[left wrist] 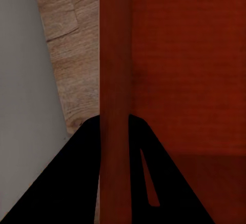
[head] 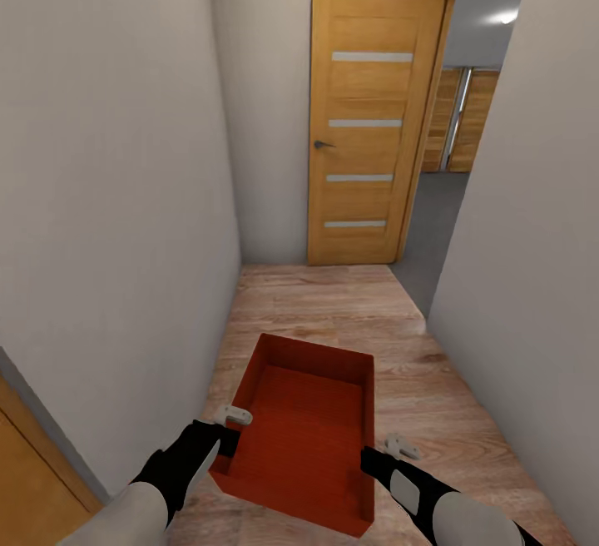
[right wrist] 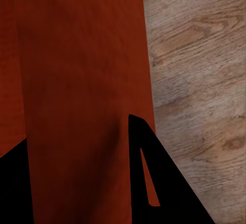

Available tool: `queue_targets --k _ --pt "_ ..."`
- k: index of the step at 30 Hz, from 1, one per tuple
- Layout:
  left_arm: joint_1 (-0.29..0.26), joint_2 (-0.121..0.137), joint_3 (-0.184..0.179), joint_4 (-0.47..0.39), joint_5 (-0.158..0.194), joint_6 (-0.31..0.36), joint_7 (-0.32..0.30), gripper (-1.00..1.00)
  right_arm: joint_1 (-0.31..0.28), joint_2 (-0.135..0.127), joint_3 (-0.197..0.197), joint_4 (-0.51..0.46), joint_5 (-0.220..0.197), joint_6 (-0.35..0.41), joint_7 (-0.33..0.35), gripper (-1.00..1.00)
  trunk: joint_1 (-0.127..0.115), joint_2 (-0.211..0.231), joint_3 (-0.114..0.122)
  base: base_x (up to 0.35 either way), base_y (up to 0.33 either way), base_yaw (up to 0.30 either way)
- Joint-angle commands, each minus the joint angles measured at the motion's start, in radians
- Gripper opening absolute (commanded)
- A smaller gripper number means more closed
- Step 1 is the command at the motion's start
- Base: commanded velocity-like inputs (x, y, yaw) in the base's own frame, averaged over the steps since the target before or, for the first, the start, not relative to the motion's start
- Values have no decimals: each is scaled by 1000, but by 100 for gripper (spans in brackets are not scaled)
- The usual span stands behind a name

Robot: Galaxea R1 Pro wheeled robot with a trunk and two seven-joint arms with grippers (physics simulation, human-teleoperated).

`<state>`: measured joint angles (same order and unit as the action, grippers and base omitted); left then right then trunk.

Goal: Move the two storage containers from the living room to the garage. In the garage, place one container on the floor and stack the other container on top of it (either order is fine).

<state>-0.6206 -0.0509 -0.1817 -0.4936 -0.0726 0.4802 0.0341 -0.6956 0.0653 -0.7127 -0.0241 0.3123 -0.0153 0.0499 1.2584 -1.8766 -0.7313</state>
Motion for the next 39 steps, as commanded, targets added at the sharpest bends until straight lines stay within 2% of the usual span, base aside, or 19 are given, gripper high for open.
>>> queue_targets --k 1,18,39 --pt "-1 -11 12 0 53 6 1 -100 1 7 38 -4 9 -69 0 -100 0 0 -1 342 -77 0" --pt "-1 -11 13 0 53 6 1 -100 1 7 38 -4 8 -69 -4 -100 0 0 -1 342 -79 0" --pt "-1 -10 13 0 53 6 1 -100 1 5 38 -4 1 -69 0 -100 0 0 -1 342 7 -27"
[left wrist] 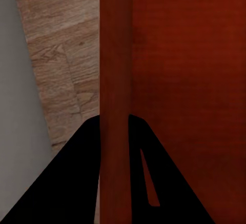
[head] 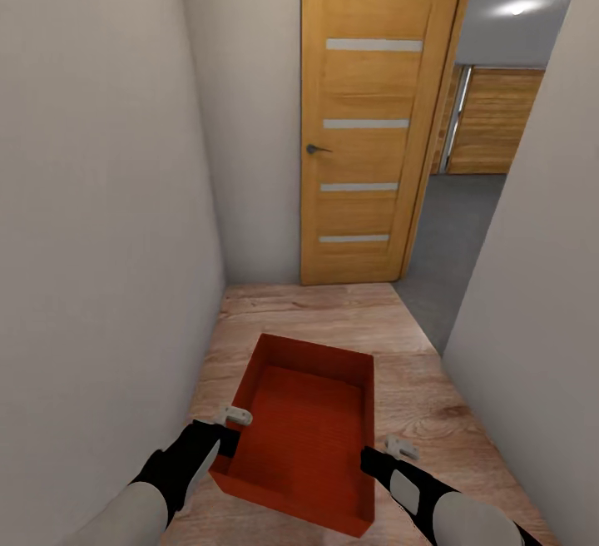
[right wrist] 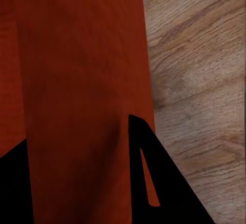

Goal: Move the two storage containers from the living room to the garage. In the garage, place one container on the floor and stack the other container on top of it (either order is fine).

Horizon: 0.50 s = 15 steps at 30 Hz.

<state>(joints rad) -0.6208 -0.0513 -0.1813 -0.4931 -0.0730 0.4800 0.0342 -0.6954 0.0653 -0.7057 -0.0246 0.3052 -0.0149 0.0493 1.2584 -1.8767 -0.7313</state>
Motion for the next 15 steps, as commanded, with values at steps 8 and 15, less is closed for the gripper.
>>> queue_targets --k 8,15 --pt "0 -10 13 -1 53 6 1 -100 1 5 31 -3 8 -69 1 -100 0 0 1 342 57 -269" --pt "0 -10 13 -1 53 6 1 -100 1 5 31 -3 8 -69 1 -100 0 0 4 342 72 -279"
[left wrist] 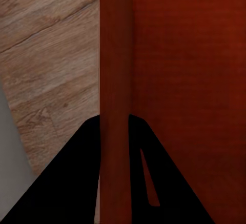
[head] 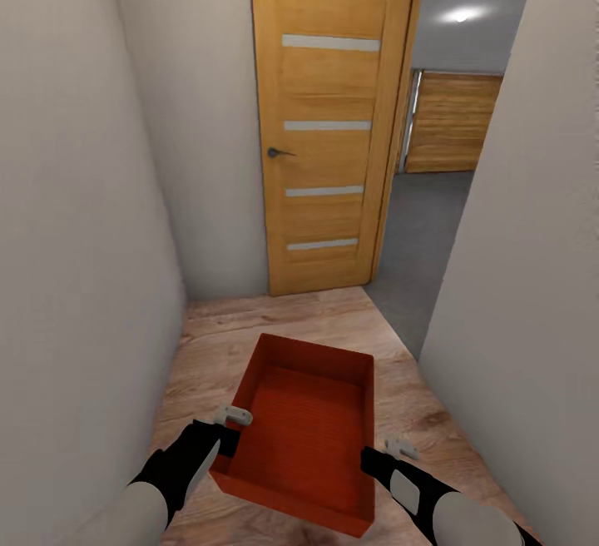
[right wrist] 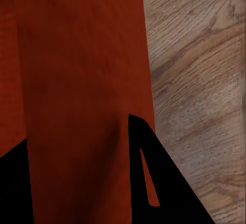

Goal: Move the two storage containers from the living room to the garage. In the garage, place one container on the floor and stack the other container on top of it (either order is fine).

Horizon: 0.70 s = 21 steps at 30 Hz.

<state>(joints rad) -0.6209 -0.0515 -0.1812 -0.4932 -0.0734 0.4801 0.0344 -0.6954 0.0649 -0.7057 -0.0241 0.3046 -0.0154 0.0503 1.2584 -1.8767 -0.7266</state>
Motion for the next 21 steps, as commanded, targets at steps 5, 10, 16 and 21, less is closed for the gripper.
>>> queue_targets --k 5,10,16,21 --pt "0 -10 12 -1 53 6 1 -100 0 6 31 -3 8 -69 0 -100 0 0 0 342 82 -233" --pt "0 -10 12 -1 53 6 1 -100 0 6 31 -4 9 -69 0 -100 0 0 0 342 85 -10" --pt "0 -10 12 -1 53 6 1 -100 0 6 31 -4 10 -69 0 -100 0 0 0 342 85 -1" --pt "0 -10 12 -1 53 6 1 -100 0 6 31 -3 8 -69 0 -100 0 0 1 342 85 -142"
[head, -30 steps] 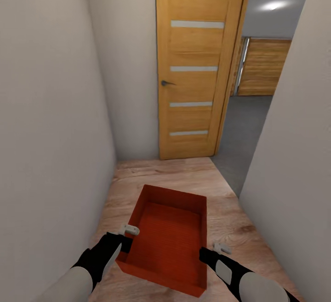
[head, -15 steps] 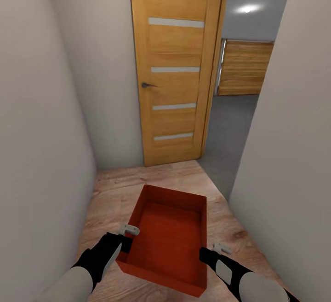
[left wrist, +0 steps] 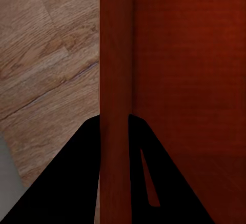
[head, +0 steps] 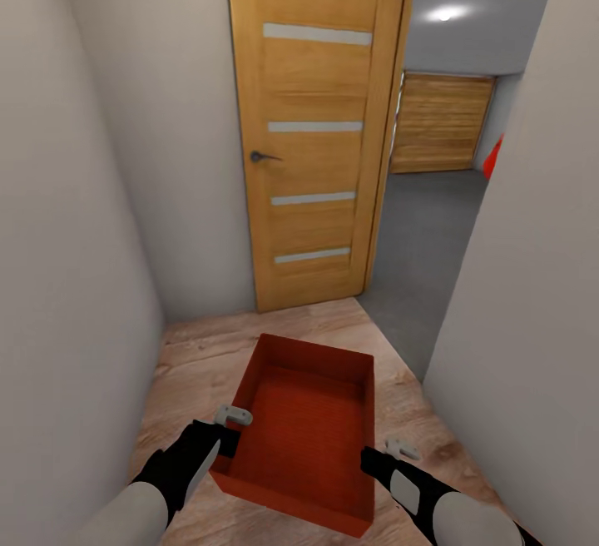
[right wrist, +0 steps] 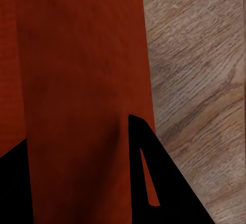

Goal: Move the two storage containers from the living room to the garage. In the garage, place one container on the floor and stack the other container on top of it (either order is fine).

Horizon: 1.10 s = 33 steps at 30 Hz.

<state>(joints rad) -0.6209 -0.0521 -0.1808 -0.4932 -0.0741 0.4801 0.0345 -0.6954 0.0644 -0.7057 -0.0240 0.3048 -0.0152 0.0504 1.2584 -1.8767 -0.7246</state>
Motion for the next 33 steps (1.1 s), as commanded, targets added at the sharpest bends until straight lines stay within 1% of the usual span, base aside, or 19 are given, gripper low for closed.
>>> queue_targets --k 1,10,21,33 --pt "0 -9 12 -1 54 6 1 -100 0 6 31 -4 8 -69 0 -100 0 0 -1 342 85 -270" --pt "0 -9 12 -1 54 6 1 -100 0 6 31 -4 8 -69 0 -100 0 0 2 342 85 -252" --pt "0 -9 12 -1 54 6 1 -100 0 9 31 -4 15 -69 -4 -100 0 0 2 342 85 -11" --pt "0 -9 12 -1 54 6 1 -100 0 8 31 -4 11 -69 -4 -100 0 0 2 342 85 0"
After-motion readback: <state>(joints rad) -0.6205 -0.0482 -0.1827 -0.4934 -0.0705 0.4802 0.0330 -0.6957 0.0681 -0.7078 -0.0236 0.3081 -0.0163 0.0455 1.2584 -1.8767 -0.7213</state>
